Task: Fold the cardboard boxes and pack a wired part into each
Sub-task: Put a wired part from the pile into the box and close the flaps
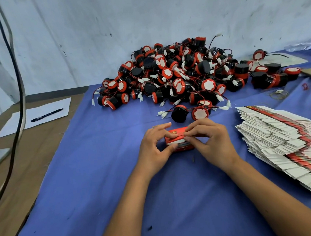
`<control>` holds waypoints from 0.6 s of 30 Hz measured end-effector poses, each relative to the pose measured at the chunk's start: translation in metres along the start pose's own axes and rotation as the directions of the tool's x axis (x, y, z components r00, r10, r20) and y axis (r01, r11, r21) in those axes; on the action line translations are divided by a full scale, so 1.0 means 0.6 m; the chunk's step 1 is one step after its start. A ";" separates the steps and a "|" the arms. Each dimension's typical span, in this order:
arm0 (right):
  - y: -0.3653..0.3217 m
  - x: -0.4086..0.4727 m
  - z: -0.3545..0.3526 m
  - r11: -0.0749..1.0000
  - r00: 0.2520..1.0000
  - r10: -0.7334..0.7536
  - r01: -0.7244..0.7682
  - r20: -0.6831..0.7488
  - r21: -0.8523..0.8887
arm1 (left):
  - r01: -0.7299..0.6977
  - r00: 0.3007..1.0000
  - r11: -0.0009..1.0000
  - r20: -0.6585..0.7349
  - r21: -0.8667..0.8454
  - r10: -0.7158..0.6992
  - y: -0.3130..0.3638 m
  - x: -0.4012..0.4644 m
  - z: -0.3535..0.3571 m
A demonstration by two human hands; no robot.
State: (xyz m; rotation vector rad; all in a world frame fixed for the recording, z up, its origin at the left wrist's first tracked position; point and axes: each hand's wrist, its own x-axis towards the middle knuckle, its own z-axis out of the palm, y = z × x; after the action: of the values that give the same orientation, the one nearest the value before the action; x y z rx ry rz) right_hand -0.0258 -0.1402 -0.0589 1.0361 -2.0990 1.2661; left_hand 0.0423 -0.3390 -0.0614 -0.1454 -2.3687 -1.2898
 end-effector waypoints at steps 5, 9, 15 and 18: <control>0.000 0.000 0.004 1.000 1.000 0.022 -0.022 -0.003 0.007 | 0.037 0.998 0.999 0.060 -0.038 -0.034 0.007 -0.003 0.012; 0.007 0.002 0.002 0.995 0.996 0.052 -0.057 0.068 0.077 | 0.017 0.998 0.999 0.056 0.046 -0.020 0.011 -0.003 0.016; 0.028 -0.004 -0.015 0.849 0.945 0.299 -0.326 0.132 0.415 | 0.066 0.994 0.998 0.084 0.006 -0.066 0.005 0.000 0.008; 0.025 -0.005 -0.013 0.888 0.959 0.265 -0.285 0.105 0.362 | 0.064 0.993 0.998 0.098 0.012 -0.064 0.002 0.000 0.005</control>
State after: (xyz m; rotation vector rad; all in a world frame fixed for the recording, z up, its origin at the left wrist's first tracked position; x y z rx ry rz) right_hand -0.0362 -0.1281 -0.0656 0.9499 -2.1494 1.8561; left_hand 0.0415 -0.3360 -0.0618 -0.1344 -2.4806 -1.3302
